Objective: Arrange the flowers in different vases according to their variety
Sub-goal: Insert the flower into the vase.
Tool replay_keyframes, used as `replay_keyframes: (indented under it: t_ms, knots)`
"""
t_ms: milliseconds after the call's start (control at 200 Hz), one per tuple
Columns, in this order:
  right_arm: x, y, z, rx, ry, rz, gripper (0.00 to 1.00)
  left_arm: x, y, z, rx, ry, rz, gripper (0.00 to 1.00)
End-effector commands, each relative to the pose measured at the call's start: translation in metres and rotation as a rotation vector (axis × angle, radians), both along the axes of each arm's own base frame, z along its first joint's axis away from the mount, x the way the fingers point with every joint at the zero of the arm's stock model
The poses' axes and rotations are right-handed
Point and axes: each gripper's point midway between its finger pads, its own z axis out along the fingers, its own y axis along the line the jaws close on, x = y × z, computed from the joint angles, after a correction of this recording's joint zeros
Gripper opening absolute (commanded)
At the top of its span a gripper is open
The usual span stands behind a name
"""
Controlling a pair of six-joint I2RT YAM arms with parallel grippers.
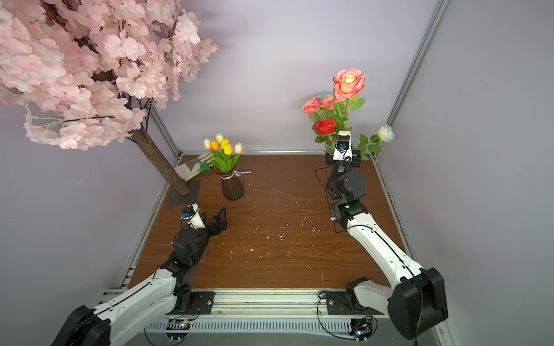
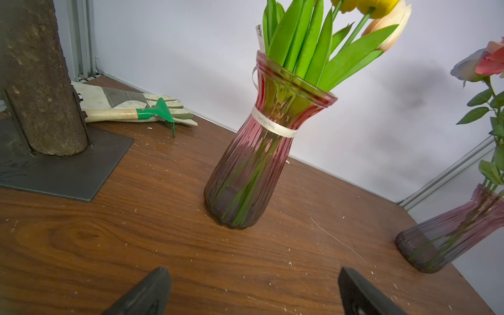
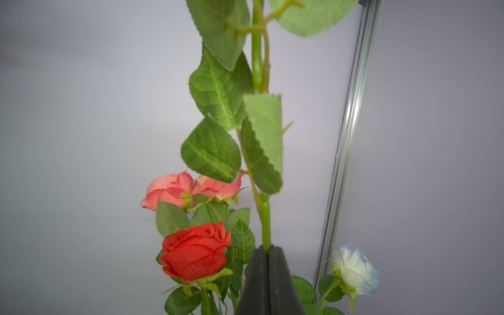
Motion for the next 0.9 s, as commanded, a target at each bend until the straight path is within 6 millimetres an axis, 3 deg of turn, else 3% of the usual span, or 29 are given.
replay_keyframes:
  t_ms: [0, 626, 896]
  knots:
    - [-0.010, -0.011, 0.044, 0.001, -0.153, -0.019, 0.00, 0.001, 0.001, 0.006, -0.012, -0.026, -0.003, 1.00]
    - [0.074, -0.046, -0.008, 0.092, -0.084, -0.046, 0.00, 0.001, -0.003, 0.008, -0.007, -0.037, -0.026, 1.00]
    - [0.083, -0.049, -0.036, 0.122, -0.040, -0.027, 0.00, 0.002, -0.009, 0.008, -0.007, -0.038, -0.059, 1.00]
